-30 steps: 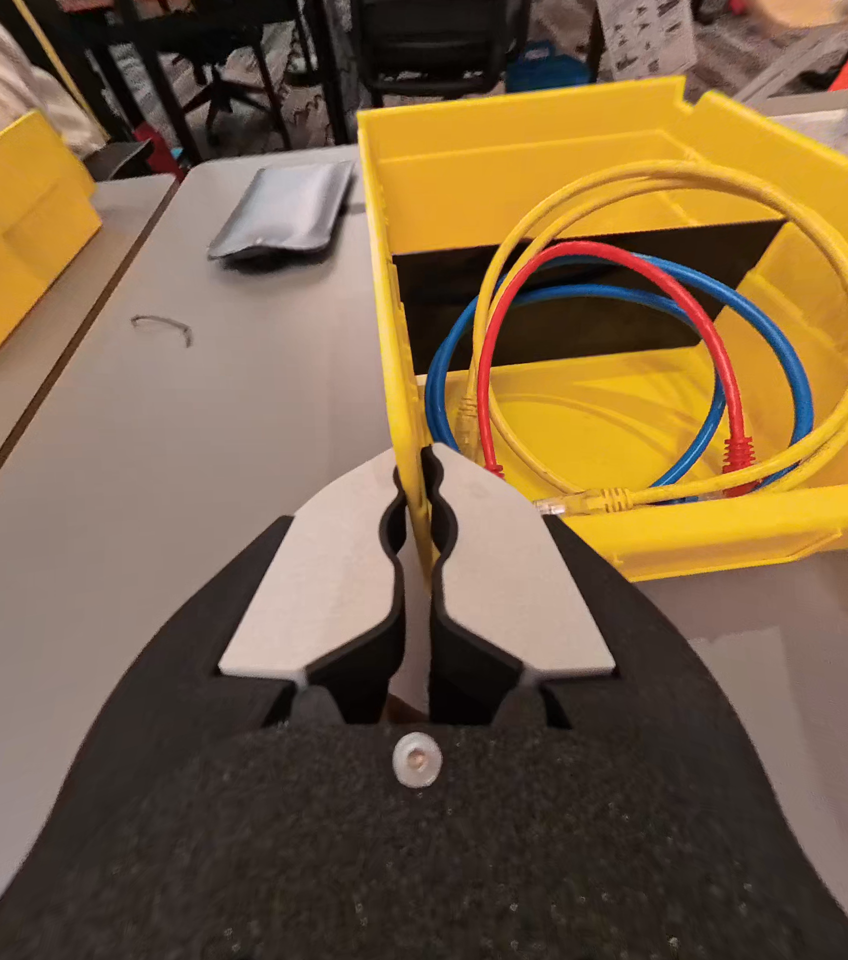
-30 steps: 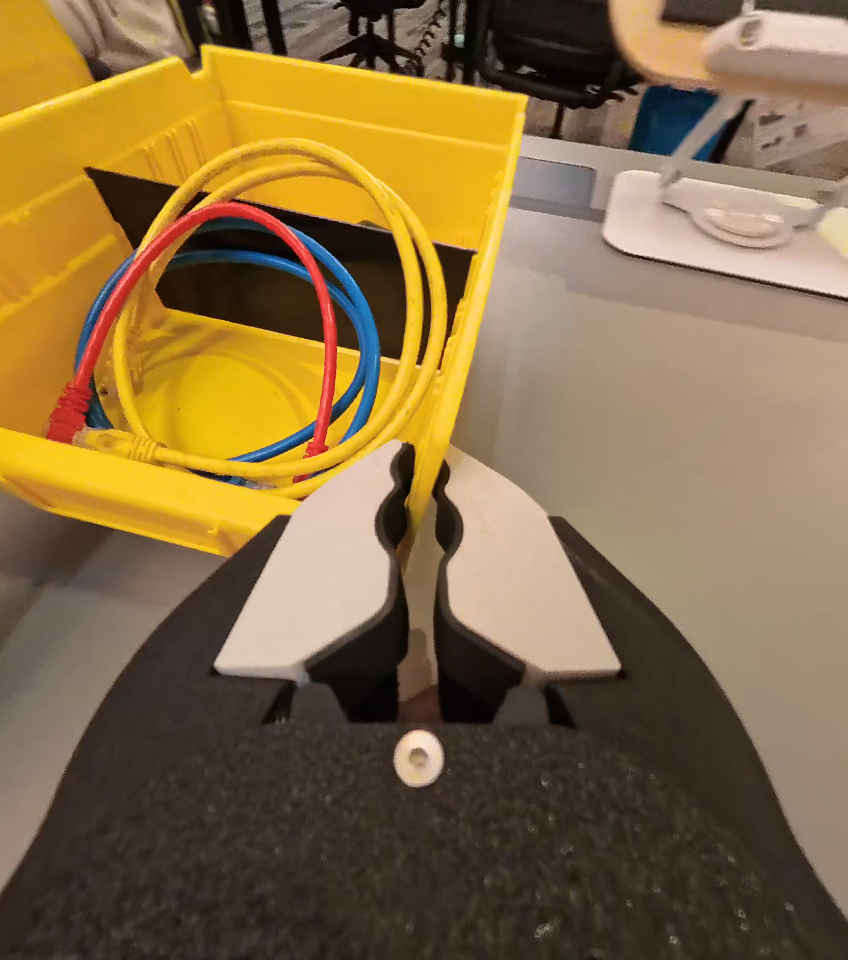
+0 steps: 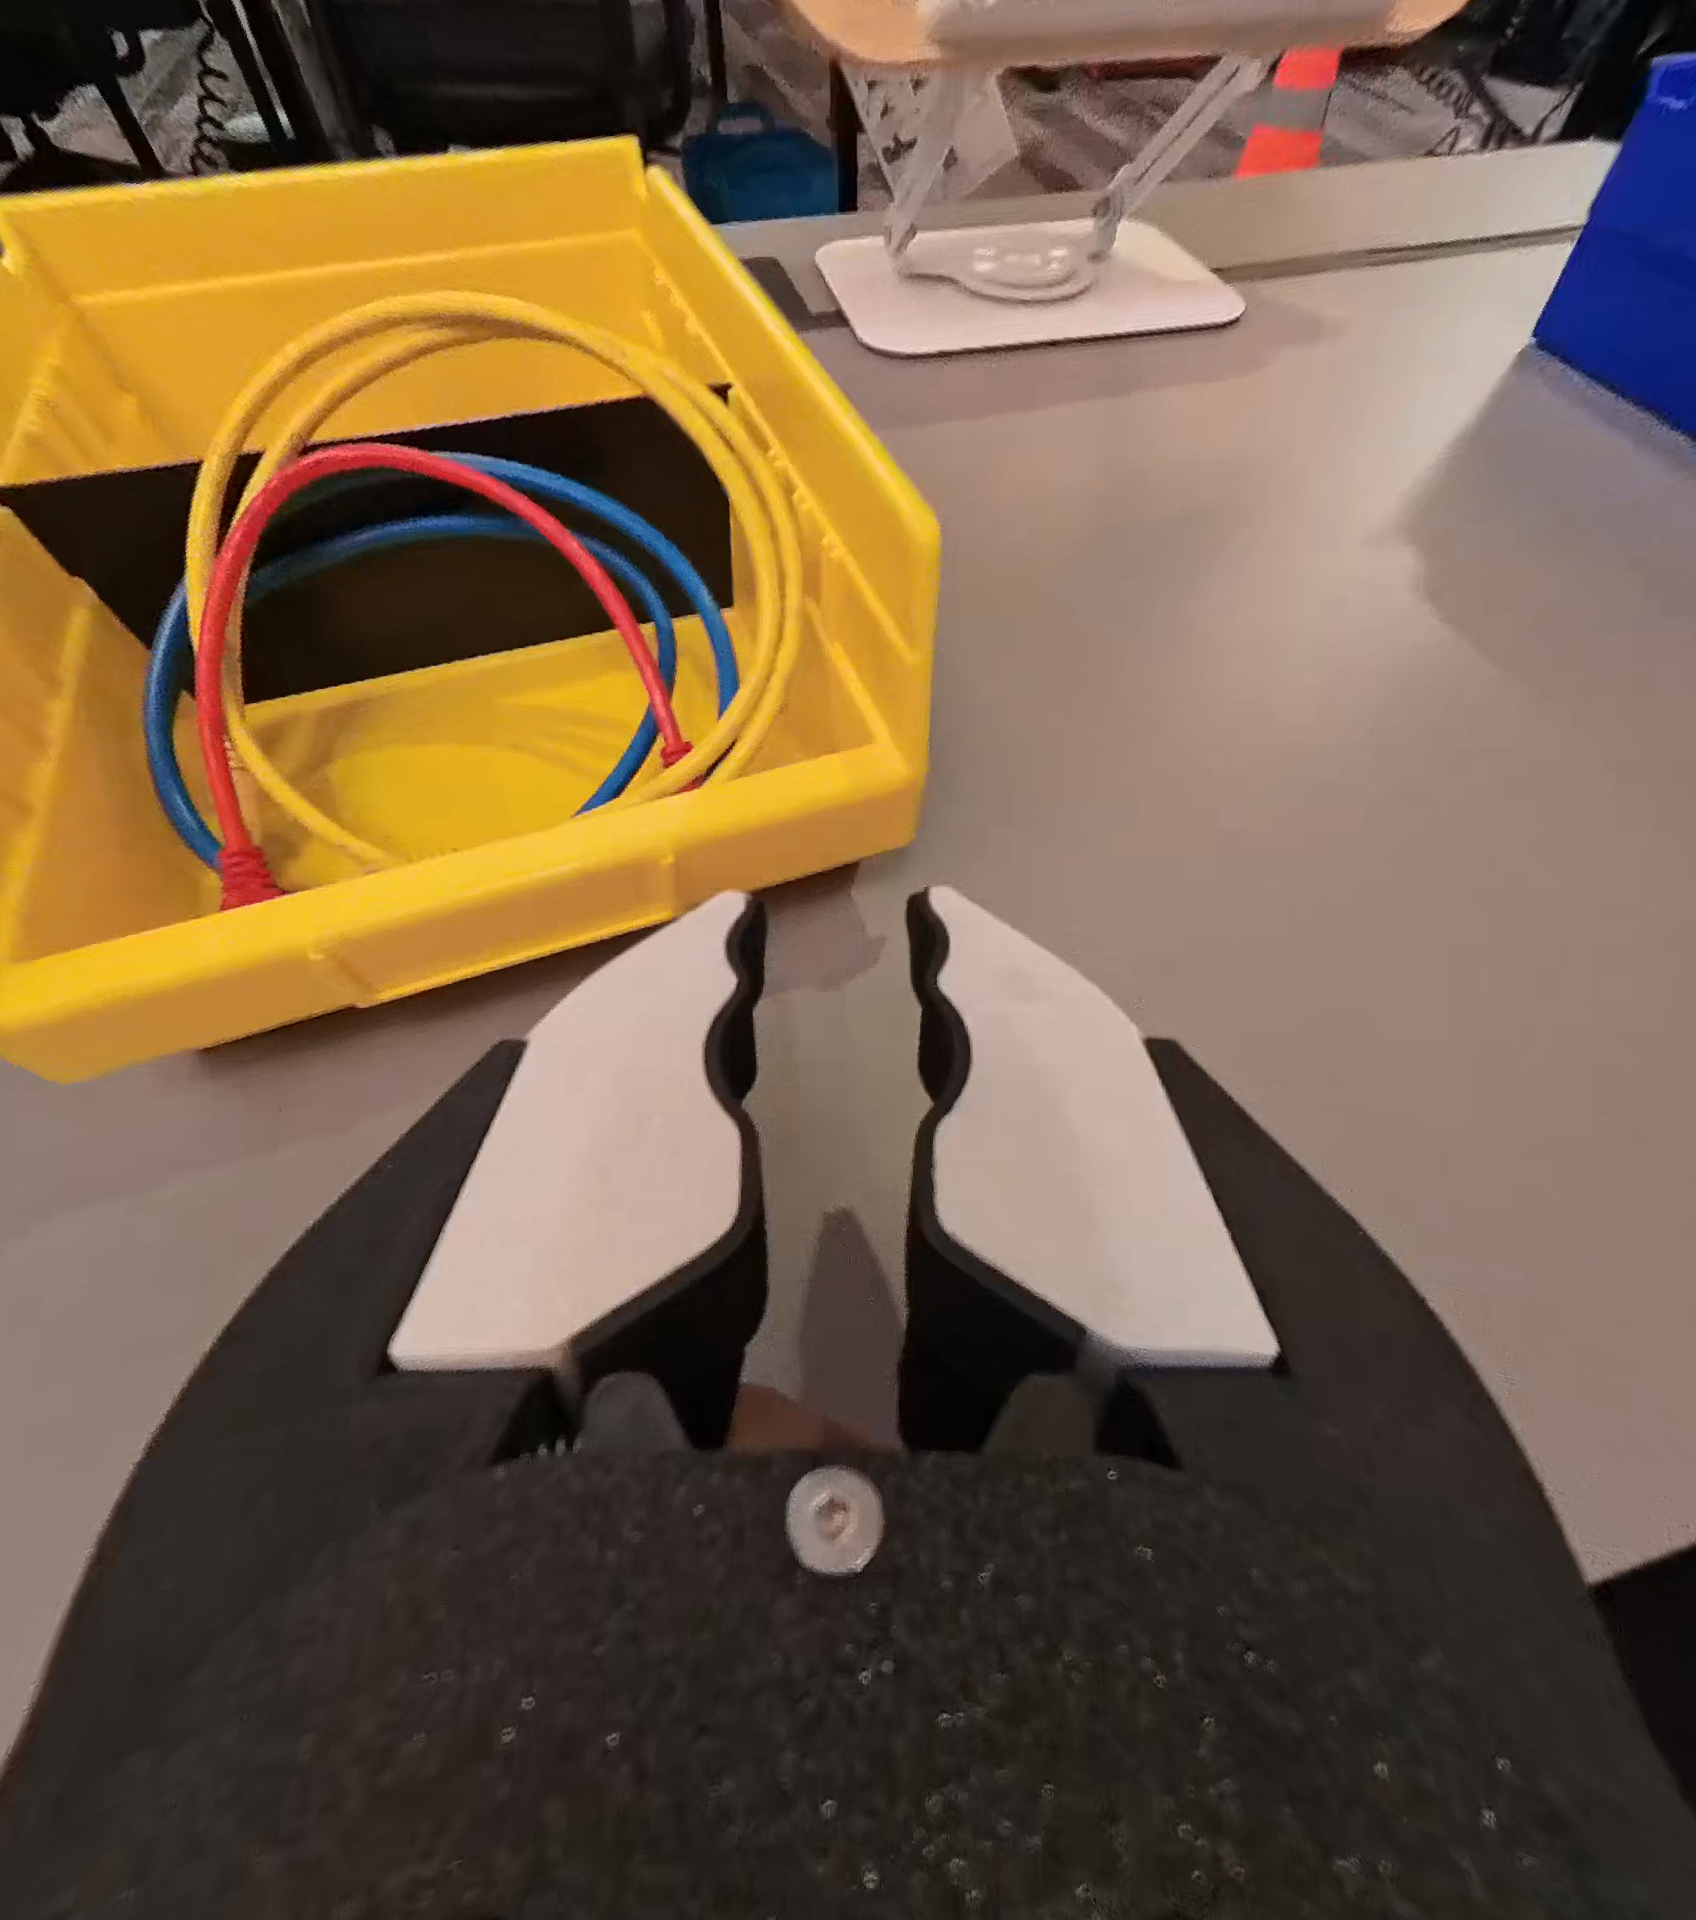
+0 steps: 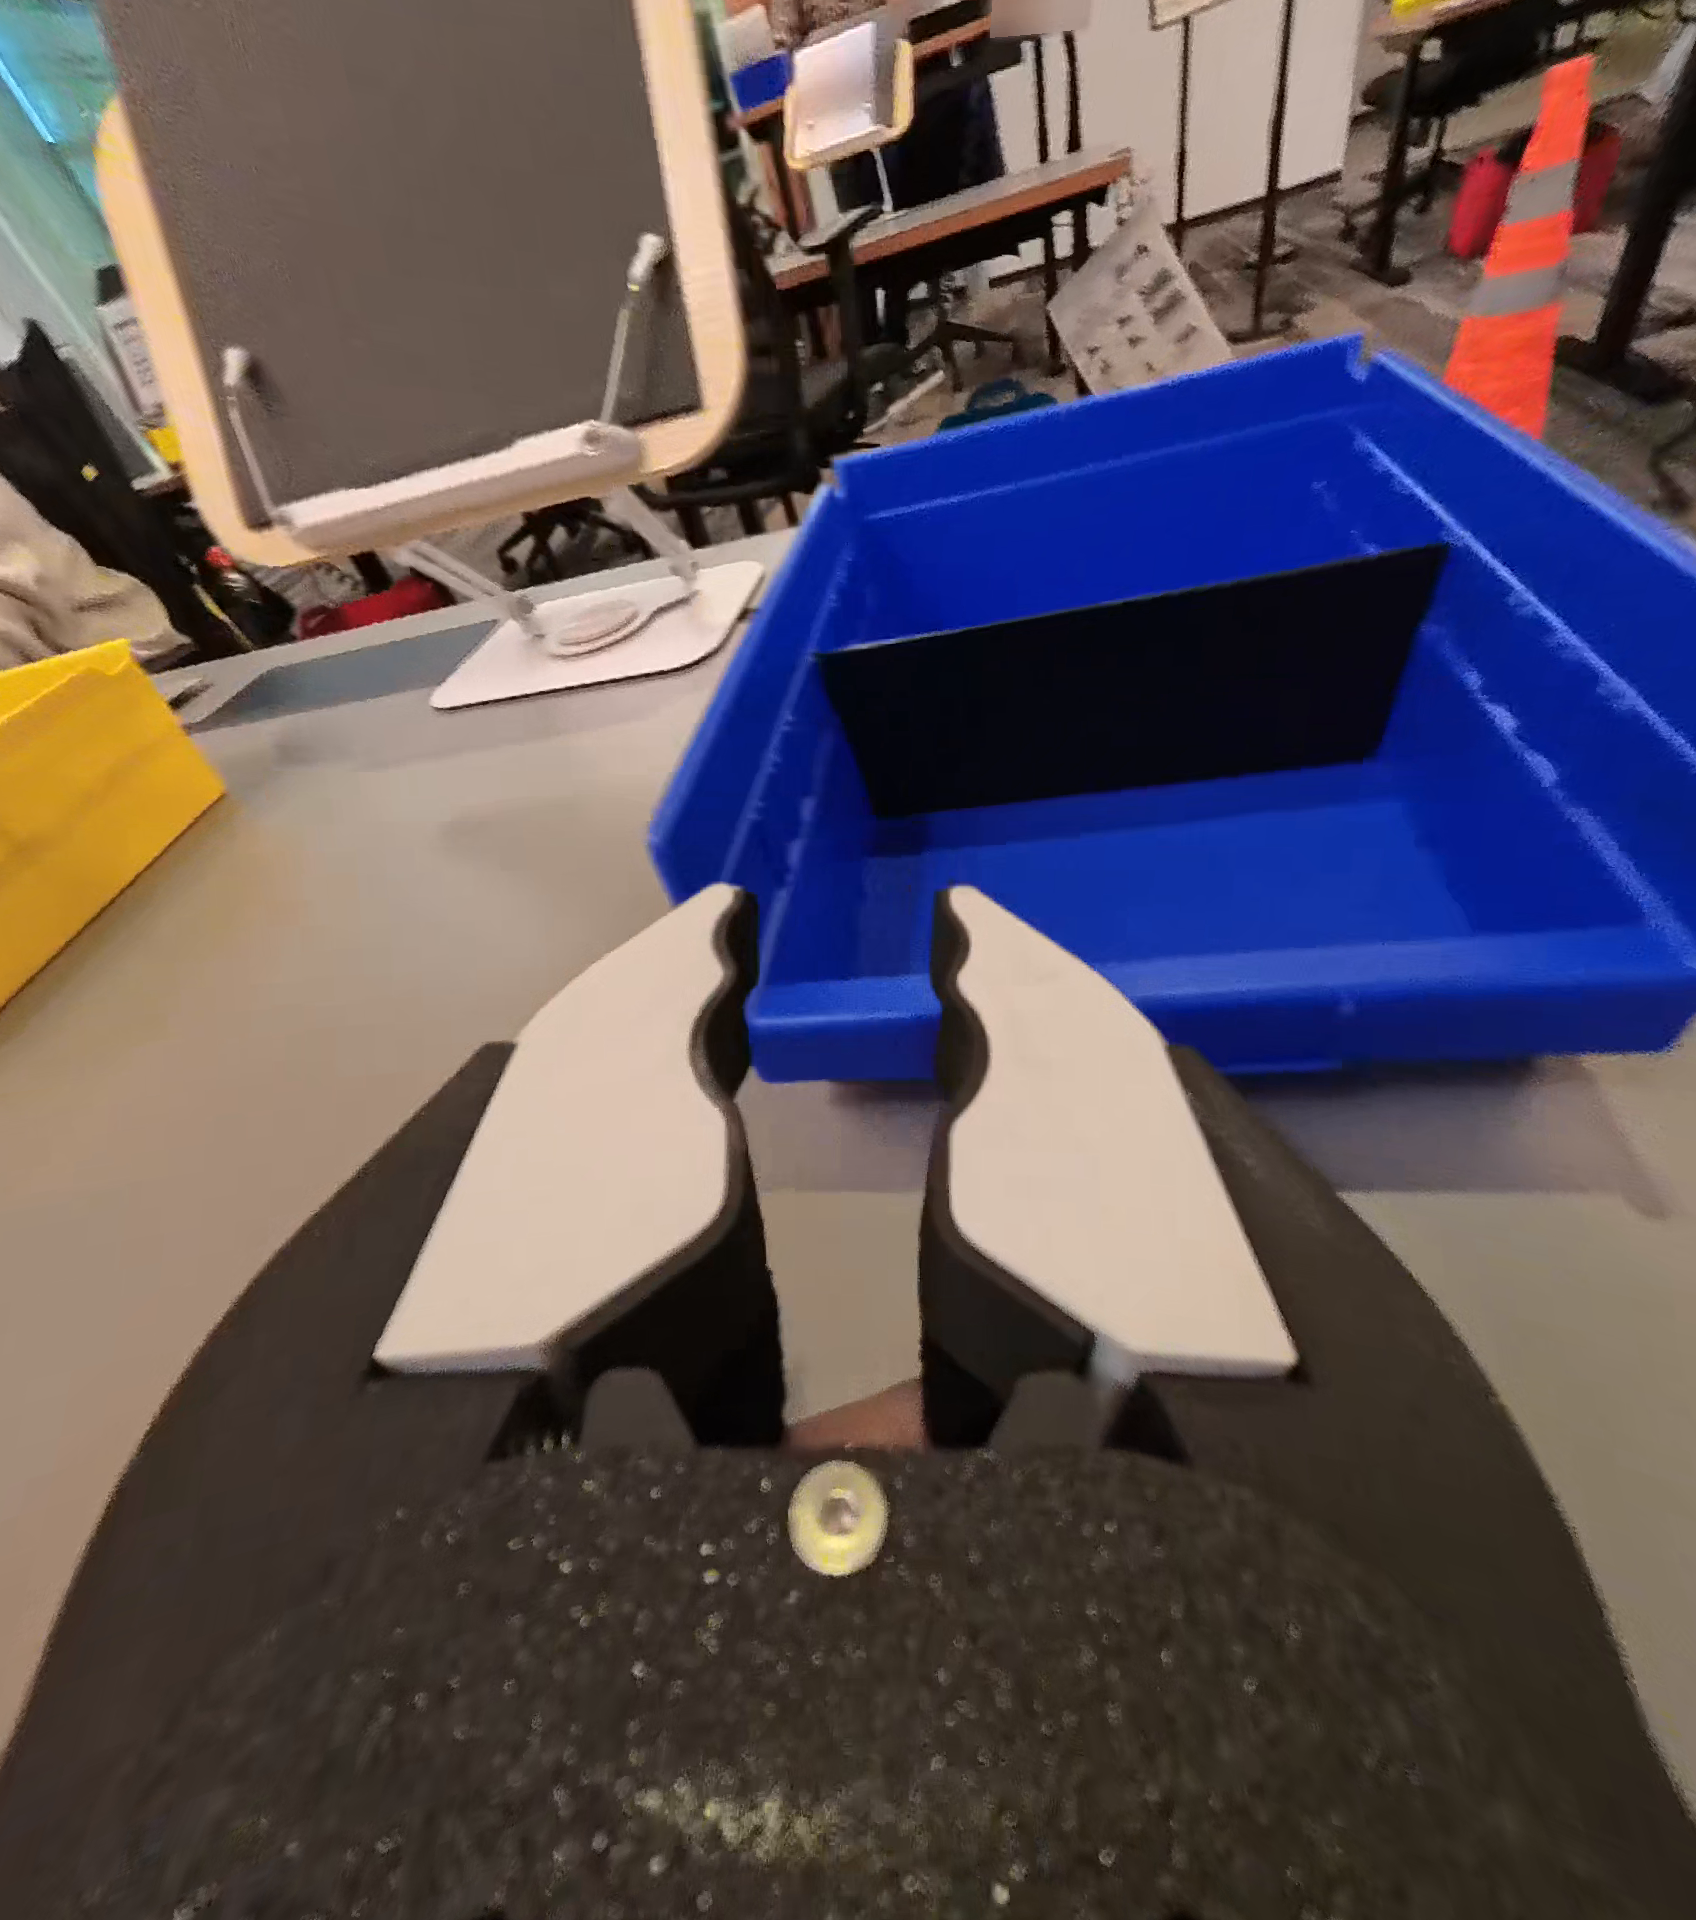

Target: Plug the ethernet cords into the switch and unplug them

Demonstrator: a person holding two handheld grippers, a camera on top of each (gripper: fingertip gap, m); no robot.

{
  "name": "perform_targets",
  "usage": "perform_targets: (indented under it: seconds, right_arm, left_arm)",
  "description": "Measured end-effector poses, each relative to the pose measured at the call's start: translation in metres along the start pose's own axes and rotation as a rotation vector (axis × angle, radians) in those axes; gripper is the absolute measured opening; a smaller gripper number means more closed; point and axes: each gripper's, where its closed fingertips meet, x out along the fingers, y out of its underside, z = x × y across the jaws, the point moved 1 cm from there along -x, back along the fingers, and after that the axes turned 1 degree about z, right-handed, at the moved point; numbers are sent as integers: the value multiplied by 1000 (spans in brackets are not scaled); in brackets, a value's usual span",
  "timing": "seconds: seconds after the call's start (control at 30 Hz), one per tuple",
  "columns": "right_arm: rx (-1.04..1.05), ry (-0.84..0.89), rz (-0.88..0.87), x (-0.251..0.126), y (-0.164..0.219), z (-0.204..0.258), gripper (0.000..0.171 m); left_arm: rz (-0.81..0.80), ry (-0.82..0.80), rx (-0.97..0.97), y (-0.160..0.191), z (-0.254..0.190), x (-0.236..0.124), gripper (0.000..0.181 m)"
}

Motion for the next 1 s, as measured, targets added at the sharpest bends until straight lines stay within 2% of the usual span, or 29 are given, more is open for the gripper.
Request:
perform_targets:
  seconds: [0.17,0.33,0.5,0.57,0.67,0.8,1.0]
  right_arm:
    - [-84,1,54,5,11,3,40]
    - [-312,66,125,41,19,25,50]
    - [-395,187,271,64,34,17,27]
    - [-388,156,281,60,37,19,9]
    - [-353,162,264,55,36,12,5]
    - [-241,106,232,45,31,17,28]
    - [-53,-12,160,7,36,43,28]
  left_arm:
    - [21,37,-99,5,13,8,26]
    - [45,42,-120,7,12,13,26]
    - [56,6,-47,11,11,7,26]
    - [55,-7,-37,12,13,4,26]
    - [68,-5,-56,16,15,3,26]
    - [72,-2,-79,18,18,1,26]
    - [73,-20,-53,18,18,-2,26]
